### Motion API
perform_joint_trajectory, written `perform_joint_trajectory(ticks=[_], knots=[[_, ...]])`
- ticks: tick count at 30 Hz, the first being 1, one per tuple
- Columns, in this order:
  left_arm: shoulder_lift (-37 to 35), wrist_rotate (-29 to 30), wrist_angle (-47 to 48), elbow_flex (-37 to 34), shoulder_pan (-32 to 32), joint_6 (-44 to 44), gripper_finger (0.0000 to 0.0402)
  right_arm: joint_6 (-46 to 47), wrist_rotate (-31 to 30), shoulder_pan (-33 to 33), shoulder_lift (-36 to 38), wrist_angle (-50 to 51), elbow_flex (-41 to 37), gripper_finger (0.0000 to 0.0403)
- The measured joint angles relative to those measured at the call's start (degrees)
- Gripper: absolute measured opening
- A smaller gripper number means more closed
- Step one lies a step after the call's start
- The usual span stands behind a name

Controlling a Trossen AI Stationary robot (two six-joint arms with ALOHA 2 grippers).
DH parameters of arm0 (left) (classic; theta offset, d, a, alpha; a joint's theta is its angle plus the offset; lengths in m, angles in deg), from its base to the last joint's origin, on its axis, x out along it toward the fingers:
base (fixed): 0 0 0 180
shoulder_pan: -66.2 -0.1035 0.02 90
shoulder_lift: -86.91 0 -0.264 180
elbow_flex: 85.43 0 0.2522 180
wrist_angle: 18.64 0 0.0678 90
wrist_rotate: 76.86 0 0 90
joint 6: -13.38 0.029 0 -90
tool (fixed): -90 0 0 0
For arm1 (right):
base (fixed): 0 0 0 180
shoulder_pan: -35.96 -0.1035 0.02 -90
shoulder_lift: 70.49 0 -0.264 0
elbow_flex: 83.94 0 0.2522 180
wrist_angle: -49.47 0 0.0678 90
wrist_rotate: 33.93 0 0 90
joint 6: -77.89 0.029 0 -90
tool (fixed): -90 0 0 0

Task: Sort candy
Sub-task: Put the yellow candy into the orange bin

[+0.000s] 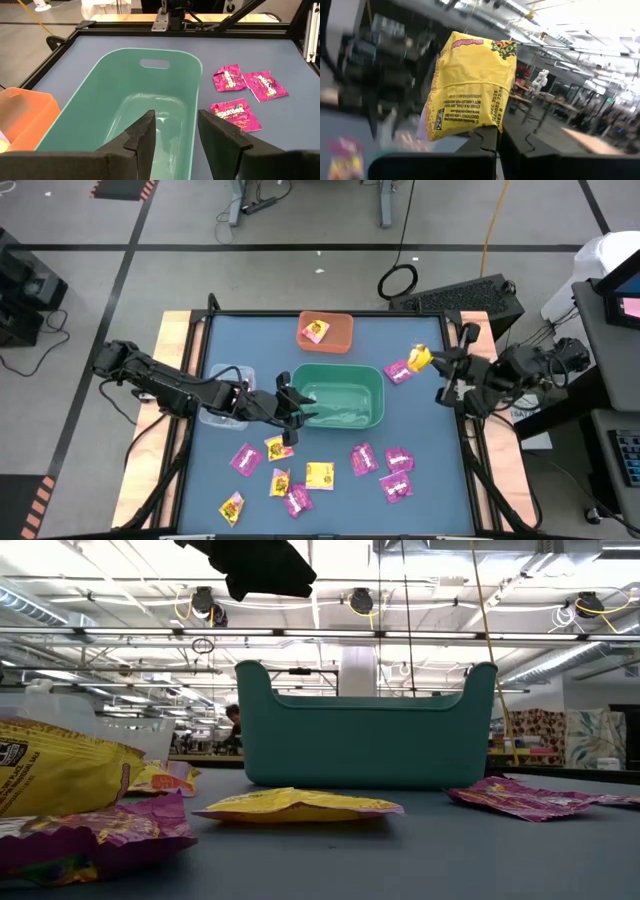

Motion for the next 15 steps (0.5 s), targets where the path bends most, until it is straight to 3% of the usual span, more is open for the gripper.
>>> perform_joint_trajectory(ticks=[7, 12, 15], knots=[[0.0, 0.0, -0.2, 0.0, 0.0, 1.5, 0.0153, -11.8, -1.2, 0.0, -0.7, 8.2, 0.0, 0.0], [0.0, 0.0, -0.2, 0.0, 0.0, 2.4, 0.0153, -13.1, -7.5, 0.0, -2.3, 9.2, 0.0, 0.0], [0.0, 0.0, -0.2, 0.0, 0.0, 3.0, 0.0153, -13.5, -8.2, 0.0, -2.9, 9.9, 0.0, 0.0]])
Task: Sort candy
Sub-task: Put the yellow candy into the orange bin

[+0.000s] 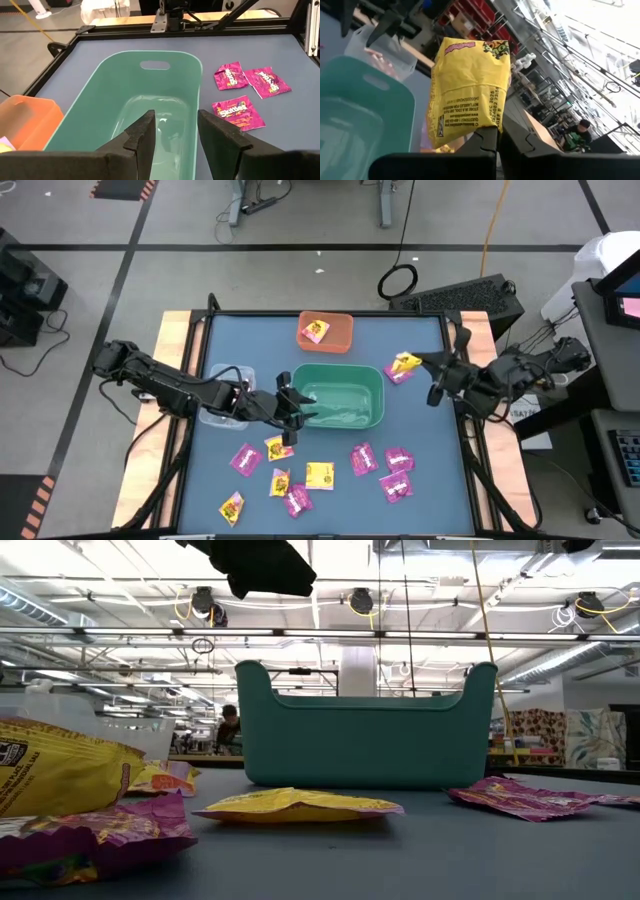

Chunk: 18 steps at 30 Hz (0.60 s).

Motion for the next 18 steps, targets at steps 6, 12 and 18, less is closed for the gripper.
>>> perform_joint_trajectory(ticks=[6, 12, 18], knots=[[0.0, 1.3, 0.0, 0.0, 0.0, 0.1, 0.0153, 1.9, 0.5, 0.0, -0.1, 1.2, 0.0, 0.0], [0.0, 4.1, -1.5, 0.0, 0.0, 1.6, 0.0153, 14.1, 0.5, 0.0, -0.1, 1.2, 0.0, 0.0], [0.0, 4.7, -4.5, 0.0, 0.0, 1.6, 0.0153, 42.1, -2.3, 2.1, -0.7, 1.1, 0.0, 0.0]])
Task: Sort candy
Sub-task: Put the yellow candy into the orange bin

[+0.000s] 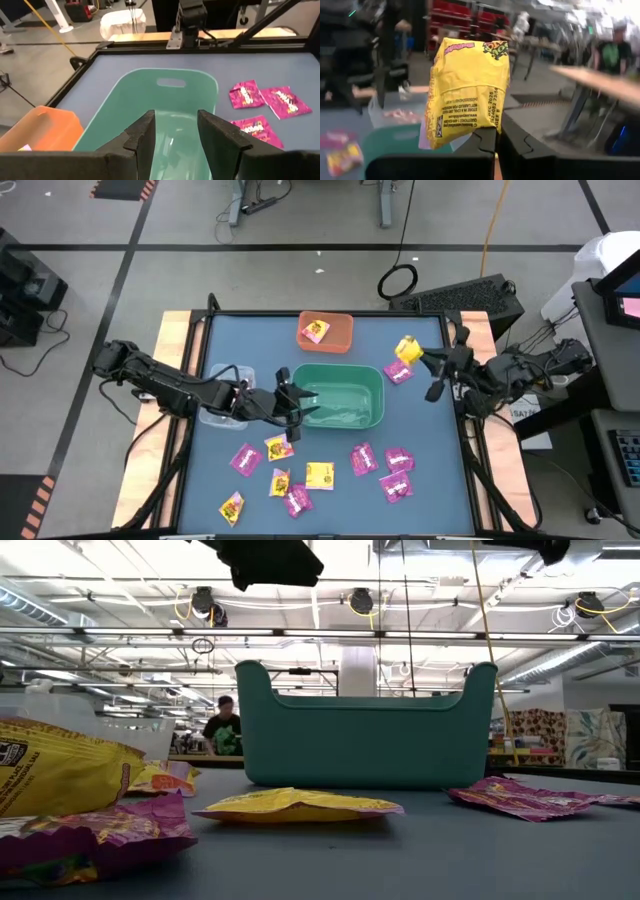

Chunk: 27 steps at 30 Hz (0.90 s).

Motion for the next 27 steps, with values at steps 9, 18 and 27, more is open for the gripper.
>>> perform_joint_trajectory(ticks=[9, 18, 27], knots=[[0.0, 4.9, -2.5, 0.0, 0.0, 3.0, 0.0153, -0.9, 0.2, 8.3, -6.6, -11.6, -4.3, 0.0], [0.0, 12.1, -1.2, 0.0, 0.0, 4.0, 0.0153, -1.5, 18.9, 25.9, -15.1, -17.7, -4.3, 0.0], [0.0, 12.9, 0.5, 0.0, 0.0, 4.5, 0.0153, 2.9, 39.5, 41.5, -20.6, -16.6, -3.5, 0.0]])
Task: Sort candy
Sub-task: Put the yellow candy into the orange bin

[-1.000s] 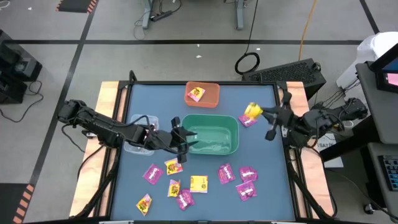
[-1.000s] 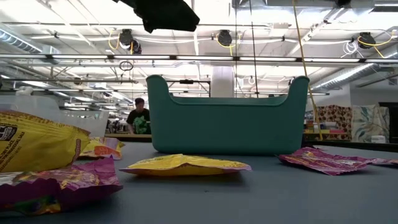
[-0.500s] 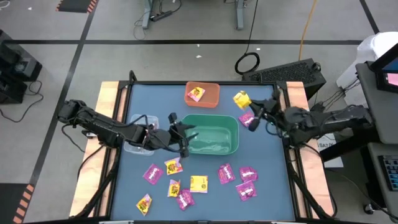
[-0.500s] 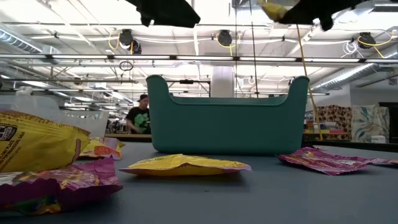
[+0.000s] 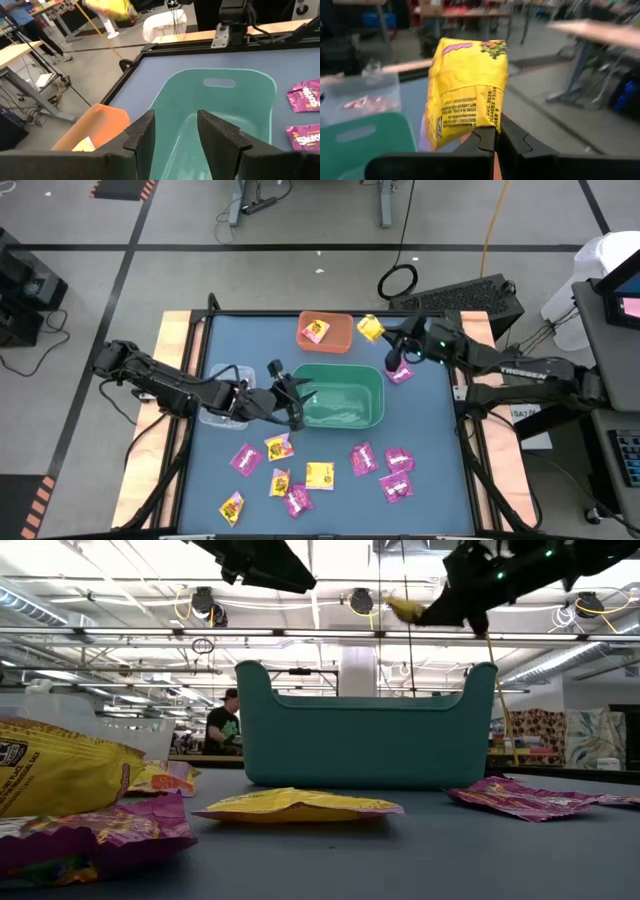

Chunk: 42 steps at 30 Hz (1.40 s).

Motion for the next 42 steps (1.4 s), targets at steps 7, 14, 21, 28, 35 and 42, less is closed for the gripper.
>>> perform_joint_trajectory(ticks=[7, 14, 21, 28, 35, 42], knots=[[-0.6, -0.5, 3.0, 0.0, 0.1, 0.9, 0.0153, -2.9, 10.3, 5.7, -10.4, 9.5, 9.8, 0.0], [-2.7, 0.5, 10.8, 0.0, 0.2, -2.2, 0.0153, -7.7, 13.0, 7.8, -22.3, 18.8, 22.1, 0.0], [-6.4, 0.8, 15.1, -2.0, 0.7, -6.7, 0.0153, -11.1, 13.1, 9.3, -33.7, 22.6, 30.5, 0.0], [-9.7, 0.5, 18.0, -7.2, 0.9, -9.7, 0.0153, -13.9, 13.2, 11.9, -43.9, 29.3, 39.3, 0.0], [-12.1, -3.8, 17.7, -9.5, 0.9, -9.6, 0.0153, -14.3, 13.2, 13.6, -51.8, 35.8, 45.8, 0.0], [-12.1, -7.9, 19.3, -9.6, 0.9, -9.7, 0.0153, -15.0, 13.1, 13.9, -55.3, 36.5, 46.0, 0.0]])
